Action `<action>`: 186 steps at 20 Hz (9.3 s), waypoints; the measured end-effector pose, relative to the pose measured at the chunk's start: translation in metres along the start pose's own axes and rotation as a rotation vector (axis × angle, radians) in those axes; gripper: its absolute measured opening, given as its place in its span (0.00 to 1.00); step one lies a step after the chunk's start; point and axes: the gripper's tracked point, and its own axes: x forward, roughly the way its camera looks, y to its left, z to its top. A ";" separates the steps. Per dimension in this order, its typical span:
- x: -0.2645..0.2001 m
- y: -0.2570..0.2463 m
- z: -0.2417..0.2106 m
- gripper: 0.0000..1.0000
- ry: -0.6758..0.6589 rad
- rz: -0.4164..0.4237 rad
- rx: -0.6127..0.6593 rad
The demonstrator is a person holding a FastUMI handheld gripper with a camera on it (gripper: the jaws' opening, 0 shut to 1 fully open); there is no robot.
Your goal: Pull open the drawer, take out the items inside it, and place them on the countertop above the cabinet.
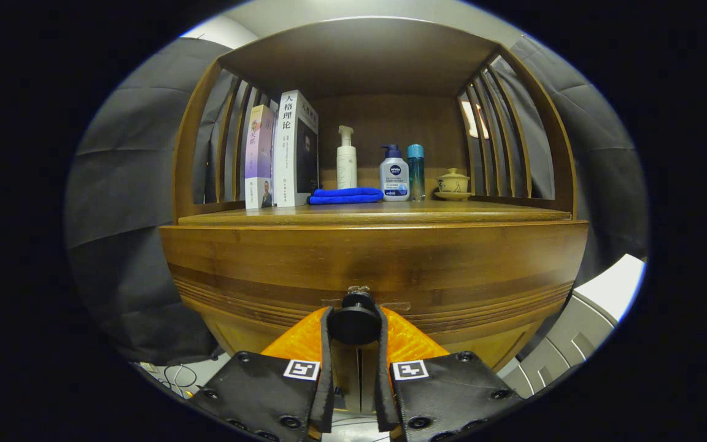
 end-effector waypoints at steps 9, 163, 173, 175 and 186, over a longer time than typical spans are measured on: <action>-0.045 0.005 -0.009 0.29 0.000 0.021 -0.013; 0.231 -0.035 0.163 0.34 0.647 0.142 0.227; 0.200 -0.041 0.175 1.00 0.479 0.094 0.142; 0.180 -0.039 0.178 0.98 0.414 0.094 0.114; 0.036 -0.025 0.180 0.98 0.086 0.092 0.098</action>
